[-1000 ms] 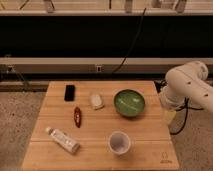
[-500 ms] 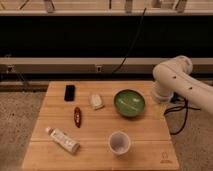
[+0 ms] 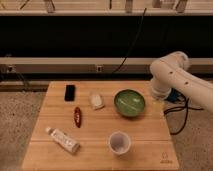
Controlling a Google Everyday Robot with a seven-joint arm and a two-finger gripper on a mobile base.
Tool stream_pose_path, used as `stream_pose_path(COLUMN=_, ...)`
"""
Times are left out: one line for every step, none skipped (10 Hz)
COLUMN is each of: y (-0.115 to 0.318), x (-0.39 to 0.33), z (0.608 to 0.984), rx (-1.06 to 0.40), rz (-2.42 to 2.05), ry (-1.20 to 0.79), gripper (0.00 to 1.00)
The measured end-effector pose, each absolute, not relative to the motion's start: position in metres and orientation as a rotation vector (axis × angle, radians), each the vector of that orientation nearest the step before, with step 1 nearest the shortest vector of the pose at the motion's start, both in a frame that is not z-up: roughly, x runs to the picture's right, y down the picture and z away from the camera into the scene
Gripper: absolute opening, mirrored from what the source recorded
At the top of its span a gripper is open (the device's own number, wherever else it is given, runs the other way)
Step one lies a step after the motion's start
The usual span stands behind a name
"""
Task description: Move the arm in a circular motion
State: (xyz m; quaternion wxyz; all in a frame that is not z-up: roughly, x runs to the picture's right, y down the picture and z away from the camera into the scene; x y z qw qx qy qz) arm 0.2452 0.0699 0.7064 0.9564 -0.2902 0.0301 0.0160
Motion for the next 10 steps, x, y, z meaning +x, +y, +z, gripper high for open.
stream_pose_path(y=0.065, x=0.244, z=0.709, rx=-0.588, rz=0.03, ry=0.063, gripper=0.8)
stream_pose_path(y=0.062, x=0.239, z=0.711, rx=-0.591, rz=0.025, ry=0.06, gripper=0.8)
stream_pose_path(y=0.061, x=0.237, z=0.713, rx=-0.592, rz=0.022, ry=0.06, gripper=0.8)
stream_pose_path(y=0.054, x=0.231, z=0.719, rx=-0.595, rz=0.019, ry=0.065, gripper=0.8)
stream_pose_path(y=0.047, x=0.224, z=0.725, rx=-0.594, rz=0.015, ry=0.058, gripper=0.8)
stream_pose_path(y=0.045, x=0.223, z=0.727, rx=-0.595, rz=0.01, ry=0.062, gripper=0.8)
stream_pose_path(y=0.045, x=0.22, z=0.727, rx=-0.599, rz=0.008, ry=0.063, gripper=0.8)
stream_pose_path(y=0.044, x=0.208, z=0.73, rx=-0.604, rz=-0.001, ry=0.065, gripper=0.8)
stream_pose_path(y=0.04, x=0.194, z=0.733, rx=-0.601, rz=-0.009, ry=0.06, gripper=0.8)
stream_pose_path(y=0.038, x=0.188, z=0.736, rx=-0.6, rz=-0.017, ry=0.059, gripper=0.8)
